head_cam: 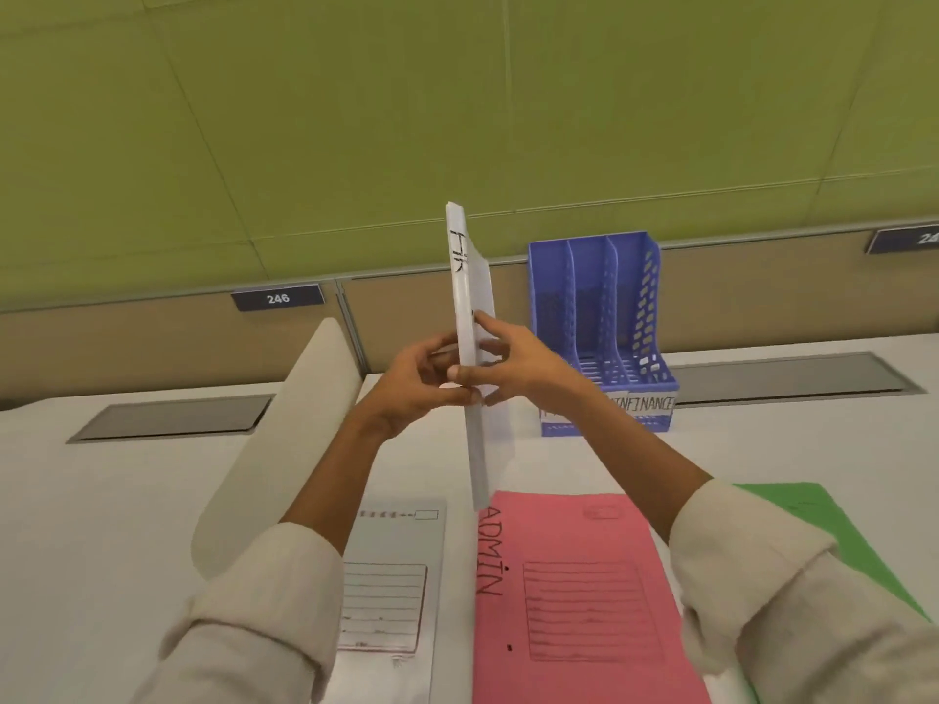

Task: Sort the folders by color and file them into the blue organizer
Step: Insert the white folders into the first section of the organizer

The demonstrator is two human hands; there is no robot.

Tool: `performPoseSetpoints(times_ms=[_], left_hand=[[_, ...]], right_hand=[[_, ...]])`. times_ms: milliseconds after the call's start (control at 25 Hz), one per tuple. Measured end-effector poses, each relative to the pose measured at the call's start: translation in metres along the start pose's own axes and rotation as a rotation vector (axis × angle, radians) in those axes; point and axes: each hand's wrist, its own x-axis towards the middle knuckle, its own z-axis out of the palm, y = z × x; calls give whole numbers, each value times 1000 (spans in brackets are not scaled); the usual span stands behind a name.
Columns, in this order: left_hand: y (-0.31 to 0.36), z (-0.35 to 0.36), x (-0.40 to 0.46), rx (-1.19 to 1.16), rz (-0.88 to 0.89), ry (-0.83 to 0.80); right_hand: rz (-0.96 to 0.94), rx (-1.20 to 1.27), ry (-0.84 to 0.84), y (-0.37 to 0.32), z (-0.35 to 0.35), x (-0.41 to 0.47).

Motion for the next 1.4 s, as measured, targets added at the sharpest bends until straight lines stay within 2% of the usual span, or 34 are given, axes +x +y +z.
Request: performPoseSetpoints(times_ms=[280,560,800,1160,1400], left_hand=[[16,46,110,44,89,-47],[-5,59,183,125,71,-43],[-37,57,222,192,54,18],[-89,51,252,236,-41,-11],[-99,46,263,268,-27,40]], right_hand=[[-245,-293,129,-14,-101,20],[-215,-410,193,1,-154,54],[-200,-454,246,33,-171,87],[-144,-387,320,88,-169,111],[-150,-361,380,98,-164,126]])
